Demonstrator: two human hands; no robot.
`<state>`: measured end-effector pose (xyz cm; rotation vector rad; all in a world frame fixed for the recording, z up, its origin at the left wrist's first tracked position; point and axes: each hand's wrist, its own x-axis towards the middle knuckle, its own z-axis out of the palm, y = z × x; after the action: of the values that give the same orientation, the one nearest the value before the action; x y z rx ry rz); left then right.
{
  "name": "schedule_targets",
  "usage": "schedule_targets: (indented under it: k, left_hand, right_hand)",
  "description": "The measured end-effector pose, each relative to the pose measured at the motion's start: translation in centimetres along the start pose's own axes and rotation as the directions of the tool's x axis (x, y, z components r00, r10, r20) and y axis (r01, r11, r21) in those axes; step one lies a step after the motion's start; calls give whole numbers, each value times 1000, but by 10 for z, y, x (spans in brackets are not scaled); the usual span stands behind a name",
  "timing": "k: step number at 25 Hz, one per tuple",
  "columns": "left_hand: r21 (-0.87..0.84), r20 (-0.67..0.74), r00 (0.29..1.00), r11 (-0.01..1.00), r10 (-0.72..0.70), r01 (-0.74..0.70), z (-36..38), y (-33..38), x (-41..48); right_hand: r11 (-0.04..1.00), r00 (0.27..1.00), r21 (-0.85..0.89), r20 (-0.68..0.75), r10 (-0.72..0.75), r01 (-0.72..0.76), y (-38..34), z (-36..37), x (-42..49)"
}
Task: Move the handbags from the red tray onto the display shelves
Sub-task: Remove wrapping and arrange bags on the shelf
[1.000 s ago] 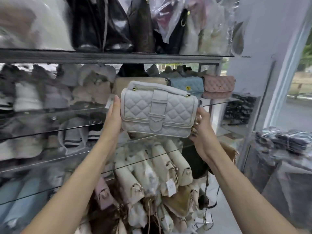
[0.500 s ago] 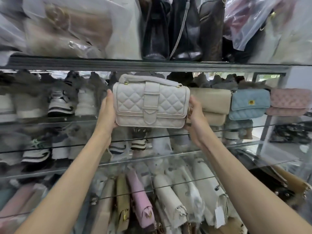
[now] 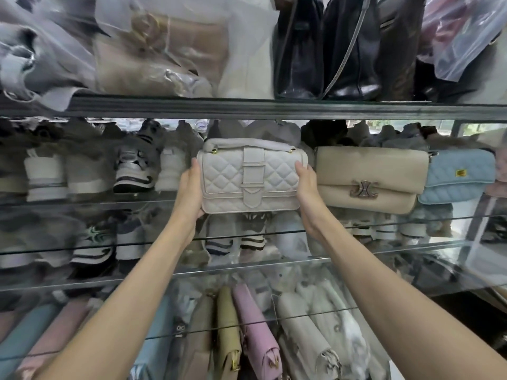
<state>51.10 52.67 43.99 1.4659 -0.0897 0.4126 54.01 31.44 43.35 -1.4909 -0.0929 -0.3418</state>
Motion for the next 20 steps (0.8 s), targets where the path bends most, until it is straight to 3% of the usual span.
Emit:
schedule_targets:
  k: [11,16,20]
  left_hand:
    - [60,38,999,998,-34,32,0,-21,12]
    - [3,-168,985,999,-48,49,4,-21,-4]
    - [36,-313,946,996,88,-80,34,-8,-29]
  right_hand:
    - [997,996,-21,-40,78,-79,8,-3,6]
    - [1000,991,-17,-131,18,-21,1,-19,-16]
    - [998,981,-57,-192,0,-11,-18,-58,-38]
